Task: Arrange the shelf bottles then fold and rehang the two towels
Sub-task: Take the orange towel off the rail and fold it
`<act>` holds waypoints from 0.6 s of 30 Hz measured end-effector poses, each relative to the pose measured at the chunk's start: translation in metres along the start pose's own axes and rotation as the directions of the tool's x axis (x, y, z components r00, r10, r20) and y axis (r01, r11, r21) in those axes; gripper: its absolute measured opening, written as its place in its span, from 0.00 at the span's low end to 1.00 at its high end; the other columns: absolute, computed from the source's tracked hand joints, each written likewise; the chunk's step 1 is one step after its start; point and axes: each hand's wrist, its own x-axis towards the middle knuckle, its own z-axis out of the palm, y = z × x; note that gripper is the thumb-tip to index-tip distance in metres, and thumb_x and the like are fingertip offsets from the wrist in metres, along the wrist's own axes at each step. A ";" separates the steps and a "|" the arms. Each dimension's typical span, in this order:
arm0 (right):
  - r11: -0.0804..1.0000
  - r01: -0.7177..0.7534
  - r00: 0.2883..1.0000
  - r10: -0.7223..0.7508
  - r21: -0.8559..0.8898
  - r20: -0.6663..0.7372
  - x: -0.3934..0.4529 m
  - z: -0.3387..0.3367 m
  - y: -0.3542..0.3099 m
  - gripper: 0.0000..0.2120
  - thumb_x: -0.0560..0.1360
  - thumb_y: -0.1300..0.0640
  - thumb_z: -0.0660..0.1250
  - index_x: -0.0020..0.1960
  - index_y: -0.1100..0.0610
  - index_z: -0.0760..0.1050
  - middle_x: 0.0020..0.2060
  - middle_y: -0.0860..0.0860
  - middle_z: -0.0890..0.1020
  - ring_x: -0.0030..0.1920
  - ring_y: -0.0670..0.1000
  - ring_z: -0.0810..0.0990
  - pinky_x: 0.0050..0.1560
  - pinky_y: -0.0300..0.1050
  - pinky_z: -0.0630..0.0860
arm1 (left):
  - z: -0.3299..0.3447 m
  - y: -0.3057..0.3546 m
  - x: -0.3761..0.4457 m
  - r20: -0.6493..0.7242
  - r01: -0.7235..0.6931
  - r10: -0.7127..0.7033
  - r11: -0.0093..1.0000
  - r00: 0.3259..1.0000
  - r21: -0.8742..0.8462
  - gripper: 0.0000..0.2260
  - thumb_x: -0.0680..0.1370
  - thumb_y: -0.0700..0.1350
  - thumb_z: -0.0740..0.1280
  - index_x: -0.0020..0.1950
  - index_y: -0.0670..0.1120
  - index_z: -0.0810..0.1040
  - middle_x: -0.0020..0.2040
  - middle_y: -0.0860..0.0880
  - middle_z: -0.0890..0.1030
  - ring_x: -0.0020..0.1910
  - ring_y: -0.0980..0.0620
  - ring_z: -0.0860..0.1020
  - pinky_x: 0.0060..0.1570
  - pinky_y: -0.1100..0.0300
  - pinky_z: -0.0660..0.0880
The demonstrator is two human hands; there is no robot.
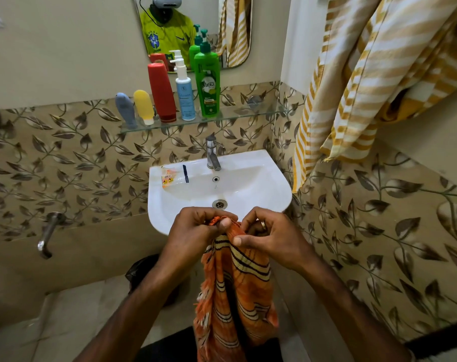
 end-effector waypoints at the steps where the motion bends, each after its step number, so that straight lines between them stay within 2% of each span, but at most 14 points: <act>1: 1.000 -0.013 0.999 0.013 0.004 0.032 -0.002 0.000 0.003 0.11 0.69 0.54 0.80 0.46 0.56 0.80 0.39 0.55 0.86 0.40 0.56 0.87 0.42 0.58 0.83 | -0.002 0.001 0.001 -0.011 -0.006 0.006 1.000 1.000 0.002 0.07 0.78 0.39 0.69 0.50 0.46 0.87 0.46 0.48 0.87 0.49 0.51 0.85 0.47 0.57 0.80; 3: 0.999 -0.027 0.996 0.029 -0.016 0.083 -0.005 -0.002 0.011 0.11 0.70 0.50 0.79 0.45 0.56 0.82 0.40 0.57 0.86 0.40 0.57 0.86 0.42 0.60 0.82 | -0.007 0.004 0.003 -0.030 -0.025 0.025 1.000 0.999 -0.001 0.07 0.78 0.38 0.69 0.49 0.45 0.86 0.46 0.48 0.87 0.48 0.51 0.86 0.46 0.58 0.81; 6: 0.995 -0.064 0.982 0.077 -0.077 0.171 -0.010 -0.005 0.024 0.20 0.70 0.41 0.76 0.47 0.58 0.84 0.43 0.59 0.86 0.44 0.62 0.85 0.46 0.66 0.82 | -0.018 0.010 0.006 -0.070 -0.059 0.058 0.998 0.996 -0.007 0.08 0.78 0.37 0.68 0.47 0.46 0.86 0.45 0.50 0.87 0.46 0.53 0.85 0.41 0.62 0.81; 8: 0.988 -0.116 0.960 0.138 -0.101 0.244 -0.013 -0.008 0.032 0.20 0.71 0.41 0.76 0.49 0.58 0.84 0.47 0.56 0.87 0.47 0.58 0.87 0.50 0.65 0.82 | -0.026 0.012 0.008 -0.095 -0.078 0.077 0.997 0.993 -0.011 0.09 0.78 0.36 0.67 0.46 0.46 0.86 0.45 0.49 0.87 0.45 0.53 0.85 0.40 0.62 0.80; 11: 0.970 -0.161 0.932 0.210 -0.180 0.296 -0.018 -0.009 0.044 0.16 0.72 0.41 0.76 0.47 0.54 0.86 0.47 0.52 0.88 0.47 0.52 0.88 0.51 0.59 0.84 | -0.035 0.012 0.012 -0.126 -0.094 0.094 0.996 0.988 0.007 0.08 0.78 0.37 0.68 0.48 0.45 0.86 0.45 0.47 0.87 0.46 0.51 0.85 0.42 0.60 0.80; 13: 0.951 -0.171 0.926 0.244 -0.257 0.287 -0.019 -0.009 0.050 0.23 0.69 0.34 0.75 0.43 0.56 0.85 0.43 0.55 0.87 0.41 0.54 0.86 0.43 0.55 0.83 | -0.036 0.012 0.013 -0.133 -0.096 0.098 0.995 0.986 0.019 0.08 0.78 0.36 0.68 0.48 0.44 0.86 0.45 0.47 0.87 0.47 0.50 0.85 0.43 0.59 0.80; 15: 0.921 -0.184 0.910 0.291 -0.343 0.295 -0.018 -0.010 0.055 0.29 0.67 0.30 0.73 0.36 0.58 0.81 0.37 0.57 0.85 0.34 0.54 0.82 0.36 0.49 0.74 | -0.037 0.012 0.014 -0.149 -0.098 0.101 0.995 0.984 0.029 0.08 0.77 0.37 0.68 0.48 0.45 0.86 0.44 0.48 0.87 0.46 0.52 0.84 0.44 0.60 0.80; 17: 0.879 -0.193 0.881 0.351 -0.437 0.318 -0.018 -0.013 0.057 0.24 0.67 0.32 0.74 0.31 0.53 0.78 0.32 0.50 0.83 0.30 0.45 0.78 0.34 0.42 0.71 | -0.042 0.012 0.015 -0.175 -0.101 0.105 0.994 0.979 0.033 0.08 0.77 0.37 0.68 0.48 0.46 0.86 0.44 0.49 0.87 0.45 0.54 0.84 0.44 0.59 0.80; 18: 0.855 -0.198 0.862 0.385 -0.478 0.331 -0.018 -0.014 0.057 0.21 0.68 0.33 0.74 0.31 0.49 0.79 0.32 0.46 0.83 0.30 0.41 0.78 0.34 0.39 0.73 | -0.046 0.013 0.015 -0.188 -0.106 0.111 0.994 0.976 0.038 0.07 0.78 0.38 0.68 0.48 0.46 0.86 0.44 0.50 0.87 0.44 0.54 0.84 0.44 0.58 0.80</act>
